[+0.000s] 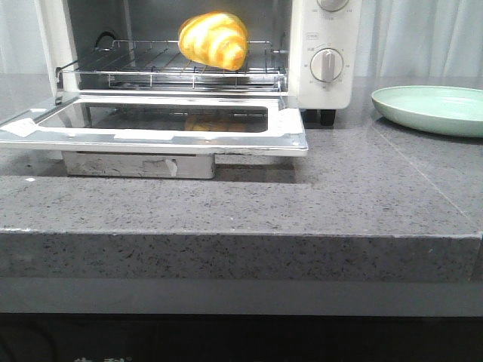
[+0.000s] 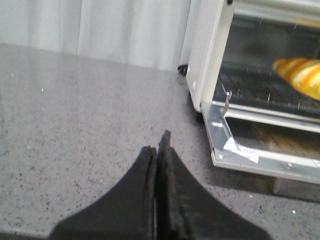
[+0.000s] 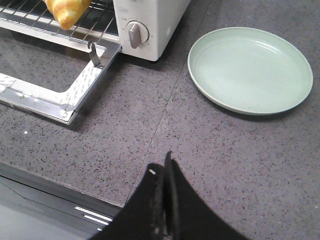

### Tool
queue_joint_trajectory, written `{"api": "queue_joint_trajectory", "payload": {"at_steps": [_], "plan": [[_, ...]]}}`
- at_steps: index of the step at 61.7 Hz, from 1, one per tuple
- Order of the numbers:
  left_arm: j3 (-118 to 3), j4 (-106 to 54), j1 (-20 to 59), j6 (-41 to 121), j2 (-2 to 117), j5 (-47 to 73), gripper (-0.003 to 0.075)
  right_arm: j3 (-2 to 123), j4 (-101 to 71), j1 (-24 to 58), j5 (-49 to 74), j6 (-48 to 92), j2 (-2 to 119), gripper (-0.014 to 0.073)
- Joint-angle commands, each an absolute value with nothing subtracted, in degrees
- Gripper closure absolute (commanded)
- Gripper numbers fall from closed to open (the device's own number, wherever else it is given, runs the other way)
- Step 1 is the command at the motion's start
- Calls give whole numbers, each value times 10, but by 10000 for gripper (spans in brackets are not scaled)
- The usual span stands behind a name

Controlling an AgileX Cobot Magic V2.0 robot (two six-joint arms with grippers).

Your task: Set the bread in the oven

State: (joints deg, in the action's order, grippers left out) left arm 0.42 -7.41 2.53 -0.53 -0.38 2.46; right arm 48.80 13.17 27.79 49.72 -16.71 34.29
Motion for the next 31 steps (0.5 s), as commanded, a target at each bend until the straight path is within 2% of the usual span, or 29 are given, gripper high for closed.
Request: {"api": "queue_joint_trajectory", "payload": {"at_steps": [1,31], "plan": [[17,-82,22,-8,-16,-36,738,502,146,275,461,-163,346,662],[17,-73,22,-8,-15,-26,738,502,146,275,461,-163,346,662]]}}
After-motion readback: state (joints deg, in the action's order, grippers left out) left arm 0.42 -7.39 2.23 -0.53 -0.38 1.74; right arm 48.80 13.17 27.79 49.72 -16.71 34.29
